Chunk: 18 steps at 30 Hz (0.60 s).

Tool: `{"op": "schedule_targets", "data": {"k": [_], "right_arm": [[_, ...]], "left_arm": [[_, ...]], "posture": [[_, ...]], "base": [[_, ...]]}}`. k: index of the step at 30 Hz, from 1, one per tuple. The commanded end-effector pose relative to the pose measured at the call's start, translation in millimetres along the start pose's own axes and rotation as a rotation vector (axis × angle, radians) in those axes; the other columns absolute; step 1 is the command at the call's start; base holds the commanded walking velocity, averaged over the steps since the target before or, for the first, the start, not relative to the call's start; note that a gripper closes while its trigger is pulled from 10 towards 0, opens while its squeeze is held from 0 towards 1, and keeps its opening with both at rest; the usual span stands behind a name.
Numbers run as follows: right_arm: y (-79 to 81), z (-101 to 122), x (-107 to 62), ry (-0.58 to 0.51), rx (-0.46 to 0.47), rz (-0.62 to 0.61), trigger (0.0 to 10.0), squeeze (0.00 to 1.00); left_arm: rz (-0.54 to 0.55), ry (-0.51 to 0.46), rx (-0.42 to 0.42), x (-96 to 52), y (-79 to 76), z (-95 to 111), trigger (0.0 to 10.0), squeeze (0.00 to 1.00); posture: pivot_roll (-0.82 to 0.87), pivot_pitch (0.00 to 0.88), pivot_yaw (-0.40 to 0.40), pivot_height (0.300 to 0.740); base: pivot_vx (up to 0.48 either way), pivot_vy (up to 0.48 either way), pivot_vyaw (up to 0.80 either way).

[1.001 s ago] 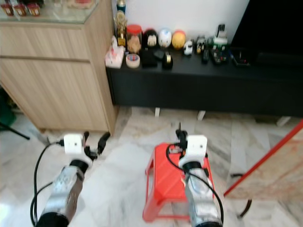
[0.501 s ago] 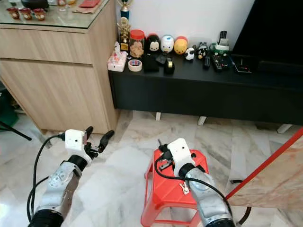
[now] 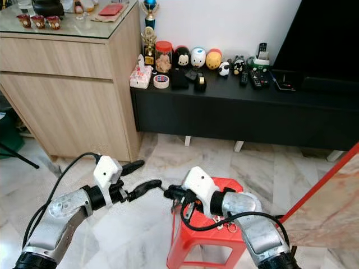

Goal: Hang keys on a hook

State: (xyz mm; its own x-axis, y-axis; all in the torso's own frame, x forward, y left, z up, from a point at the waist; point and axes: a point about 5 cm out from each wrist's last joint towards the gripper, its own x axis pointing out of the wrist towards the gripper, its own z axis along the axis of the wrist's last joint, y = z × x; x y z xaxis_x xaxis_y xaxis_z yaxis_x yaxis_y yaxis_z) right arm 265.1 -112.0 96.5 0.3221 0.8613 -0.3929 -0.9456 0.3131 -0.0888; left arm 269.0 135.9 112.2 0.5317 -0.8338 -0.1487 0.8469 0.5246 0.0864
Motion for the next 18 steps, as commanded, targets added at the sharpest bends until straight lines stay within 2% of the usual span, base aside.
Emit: {"op": "schedule_targets", "data": {"k": [1, 7, 14, 18], "right_arm": [[1.1, 5.7, -0.1, 0.009, -0.042, 0.044, 10.0, 0.0], [6.3, 7.0, 1.9, 0.042, -0.072, 0.131, 10.0, 0.0], [5.9, 4.2, 2.9, 0.075, -0.097, 0.154, 10.0, 0.0], [5.7, 7.5, 2.9, 0.065, -0.104, 0.165, 10.0, 0.0]], "left_arm": [[-0.069, 0.062, 0.026, -1.7, -6.2, -1.8, 10.0, 0.0], [-0.182, 0.169, 0.043, -9.7, -14.6, -6.2, 10.0, 0.0], [-0.238, 0.255, 0.06, -16.9, -17.9, -10.9, 10.0, 0.0], [-0.254, 0.297, 0.102, -19.8, -17.5, -14.0, 10.0, 0.0]], "posture": [[0.01, 0.026, -0.109, 0.74], [0.02, 0.031, -0.113, 0.74], [0.02, 0.033, -0.116, 0.74], [0.02, 0.035, -0.116, 0.74]], "base": [[0.0, 0.0, 0.0], [0.0, 0.0, 0.0], [0.0, 0.0, 0.0], [0.0, 0.0, 0.0]]}}
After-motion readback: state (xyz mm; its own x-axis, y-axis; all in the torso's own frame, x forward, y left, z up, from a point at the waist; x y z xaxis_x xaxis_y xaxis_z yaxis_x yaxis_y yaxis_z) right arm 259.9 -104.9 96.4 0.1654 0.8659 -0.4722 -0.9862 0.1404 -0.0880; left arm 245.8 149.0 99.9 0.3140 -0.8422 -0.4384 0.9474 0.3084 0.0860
